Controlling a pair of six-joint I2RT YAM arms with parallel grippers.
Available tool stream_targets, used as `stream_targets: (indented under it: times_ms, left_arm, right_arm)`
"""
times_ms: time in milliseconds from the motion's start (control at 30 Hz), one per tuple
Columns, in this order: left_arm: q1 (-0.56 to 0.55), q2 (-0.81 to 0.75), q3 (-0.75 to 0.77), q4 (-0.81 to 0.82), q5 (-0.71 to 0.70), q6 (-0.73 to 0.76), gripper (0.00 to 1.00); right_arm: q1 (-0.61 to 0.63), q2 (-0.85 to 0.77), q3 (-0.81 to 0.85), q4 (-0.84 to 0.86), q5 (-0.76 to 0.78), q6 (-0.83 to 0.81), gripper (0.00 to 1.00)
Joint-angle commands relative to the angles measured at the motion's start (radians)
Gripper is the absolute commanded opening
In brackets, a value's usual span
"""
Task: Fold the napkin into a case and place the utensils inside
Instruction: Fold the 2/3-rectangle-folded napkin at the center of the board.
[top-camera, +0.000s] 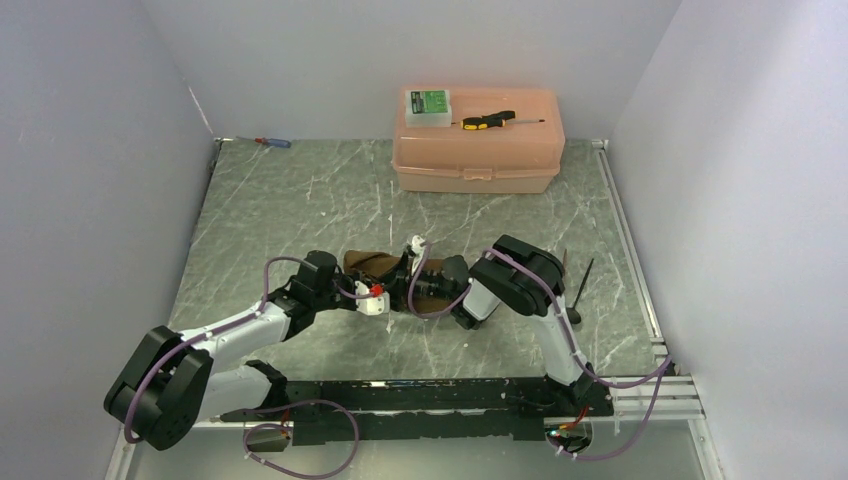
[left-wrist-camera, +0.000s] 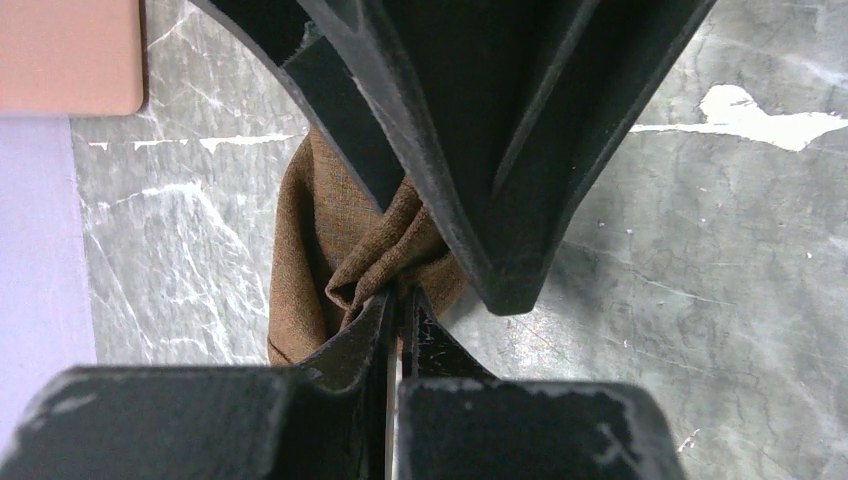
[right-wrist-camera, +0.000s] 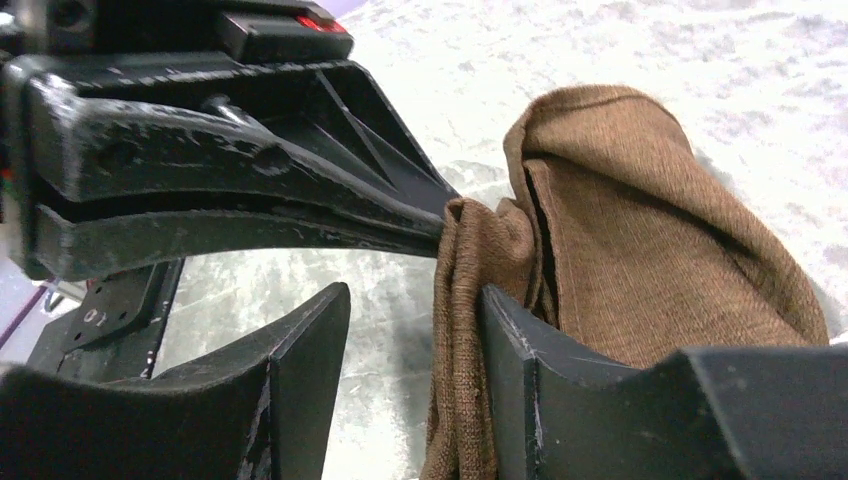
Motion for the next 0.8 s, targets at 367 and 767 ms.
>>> stream_targets:
  times_ms: [367,767]
  left_arm:
    - [-0.001,0.001,0.052,0.033,-0.037,-0.061,0.03]
    - [-0.001,-0.002,0.067,0.011,-0.030,-0.086,0.03]
  right_arm:
    - [0.043,-0.009,-0.001,0.193,0.087,-0.169,0.47]
    - [0.064,0.032,0.022,0.195,0.244,-0.229,0.17]
